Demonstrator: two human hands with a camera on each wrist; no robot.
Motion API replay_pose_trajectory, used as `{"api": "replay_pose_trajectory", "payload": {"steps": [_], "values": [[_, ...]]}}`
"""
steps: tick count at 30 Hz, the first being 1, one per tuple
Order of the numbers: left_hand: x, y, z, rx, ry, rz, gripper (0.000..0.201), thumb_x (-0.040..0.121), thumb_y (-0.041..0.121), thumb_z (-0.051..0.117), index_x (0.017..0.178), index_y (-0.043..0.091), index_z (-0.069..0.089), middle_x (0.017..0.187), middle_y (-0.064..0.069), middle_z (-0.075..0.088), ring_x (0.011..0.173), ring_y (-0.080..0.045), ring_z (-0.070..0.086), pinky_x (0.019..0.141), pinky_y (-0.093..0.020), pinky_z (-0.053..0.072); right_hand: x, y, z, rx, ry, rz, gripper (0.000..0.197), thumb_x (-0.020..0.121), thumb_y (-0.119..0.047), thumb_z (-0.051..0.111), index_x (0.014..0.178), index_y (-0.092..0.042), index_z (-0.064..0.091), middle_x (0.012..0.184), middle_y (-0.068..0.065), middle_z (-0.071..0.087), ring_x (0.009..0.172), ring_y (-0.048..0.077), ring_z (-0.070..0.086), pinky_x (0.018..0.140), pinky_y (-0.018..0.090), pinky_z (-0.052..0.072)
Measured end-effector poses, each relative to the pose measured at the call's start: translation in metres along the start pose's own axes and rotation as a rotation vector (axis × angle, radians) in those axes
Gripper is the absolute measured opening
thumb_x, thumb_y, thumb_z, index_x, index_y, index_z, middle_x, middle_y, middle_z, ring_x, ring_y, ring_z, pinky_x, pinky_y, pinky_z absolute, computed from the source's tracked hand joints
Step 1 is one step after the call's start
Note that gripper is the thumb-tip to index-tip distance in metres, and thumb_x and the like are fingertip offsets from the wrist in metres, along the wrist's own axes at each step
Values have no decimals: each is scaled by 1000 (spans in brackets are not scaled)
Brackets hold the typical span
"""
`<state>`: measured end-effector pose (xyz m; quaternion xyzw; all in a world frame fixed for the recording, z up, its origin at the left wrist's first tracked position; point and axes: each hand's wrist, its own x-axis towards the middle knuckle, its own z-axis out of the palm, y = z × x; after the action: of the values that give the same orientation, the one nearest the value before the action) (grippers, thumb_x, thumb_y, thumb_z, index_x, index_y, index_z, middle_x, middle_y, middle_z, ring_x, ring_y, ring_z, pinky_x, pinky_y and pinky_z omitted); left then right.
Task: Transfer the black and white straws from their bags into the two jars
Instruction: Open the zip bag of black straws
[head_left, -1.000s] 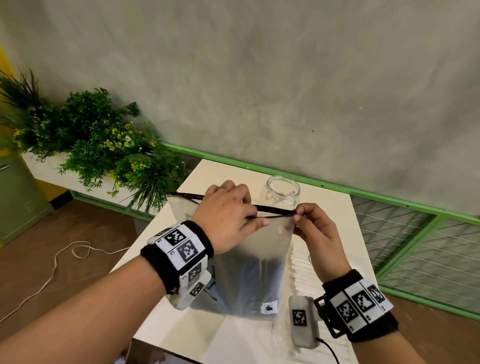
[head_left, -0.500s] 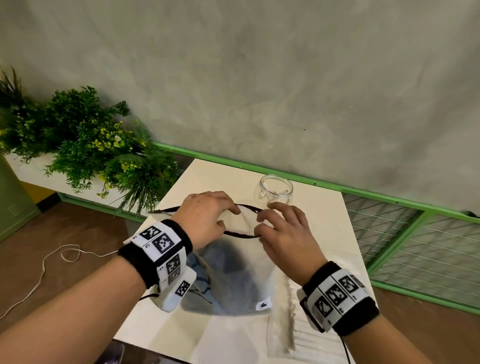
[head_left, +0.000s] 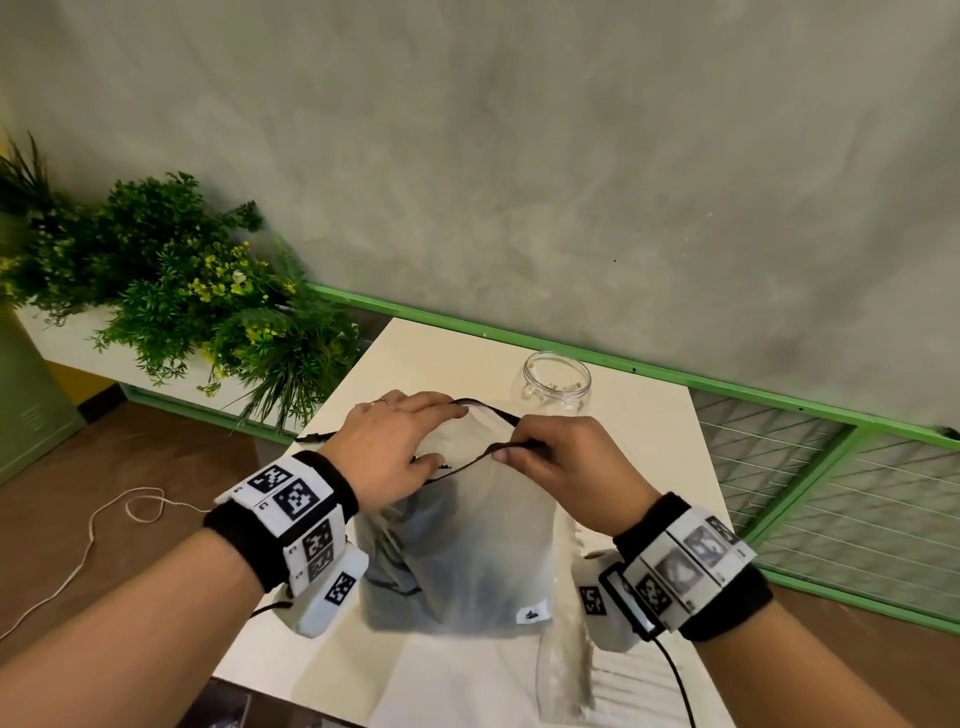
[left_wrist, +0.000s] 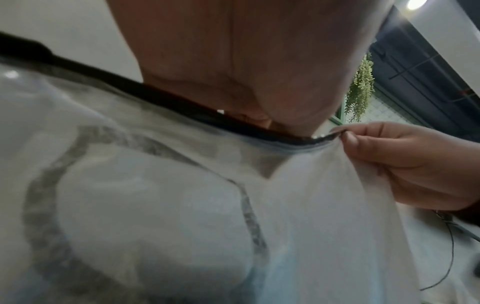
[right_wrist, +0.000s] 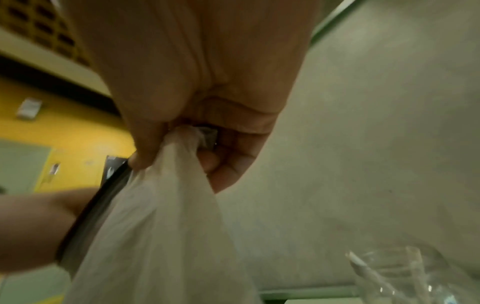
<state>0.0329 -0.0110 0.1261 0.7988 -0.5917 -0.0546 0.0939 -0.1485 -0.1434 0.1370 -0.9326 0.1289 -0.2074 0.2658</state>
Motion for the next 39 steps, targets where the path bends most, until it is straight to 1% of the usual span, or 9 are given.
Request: {"api": "replay_pose_trajectory", "payload": {"steps": [5,8,13,17,21,28,31,34,39], "values": [[-1,-15,-1,90,-119,-163,60,81,63,51,136,44,37,140,15,41,124,-20,43,98,-40,36,-6,-2,-7,-88,-45,14,47,96,-44,48,65,-9,56,54,6,49,55,17,46,57,32,38],[-1,-18,4,53,-93,-162,78,74,61,59,142,39,27,141,10,41,123,-21,45,97,-39,41,-6,-1,-6,-142,-99,39,10,93,-20,58,88,-16,67,52,-9,45,53,8,46,55,18,34],[1,-16,9,-19,-66,-154,84,72,50,67,144,33,27,136,7,44,117,-19,51,90,-33,45,-11,-10,0,-306,-224,49,39,79,2,55,110,-22,59,109,-2,37,68,18,51,67,33,47],[0,-13,10,-33,-6,-133,48,84,41,61,130,33,50,131,9,52,117,-14,52,90,-27,43,-16,-3,14,-570,-268,135,51,78,7,51,117,-27,57,142,2,24,105,24,48,64,31,42],[-1,-10,14,-2,-4,-118,41,89,23,50,128,35,53,131,7,49,115,-17,53,90,-30,46,-19,17,24,-527,-233,224,40,84,3,46,100,-27,66,104,-7,53,99,21,53,67,30,41],[-1,-2,21,-49,-52,-112,68,86,34,60,145,28,27,141,-2,39,117,-24,52,87,-32,46,-22,16,36,-8,-80,344,18,80,-29,46,63,-28,53,62,-10,53,62,2,48,61,28,38],[-3,-5,23,-74,-89,-92,75,83,33,64,146,29,24,141,-2,41,118,-23,52,90,-33,47,-26,14,40,-243,-233,289,4,83,-24,60,80,-22,58,77,-11,52,74,9,51,64,28,35],[-6,-13,24,-81,-147,-83,72,84,29,64,146,30,27,143,-3,43,124,-22,47,98,-32,42,-31,18,40,-433,-355,238,33,80,3,50,102,-20,58,117,2,47,90,28,55,69,32,42],[-12,-17,24,-138,-196,-78,77,81,29,67,146,29,26,144,-3,43,126,-20,45,99,-28,39,-38,28,38,-441,-231,101,55,74,10,41,110,-25,64,132,-7,46,114,17,41,73,25,36]]}}
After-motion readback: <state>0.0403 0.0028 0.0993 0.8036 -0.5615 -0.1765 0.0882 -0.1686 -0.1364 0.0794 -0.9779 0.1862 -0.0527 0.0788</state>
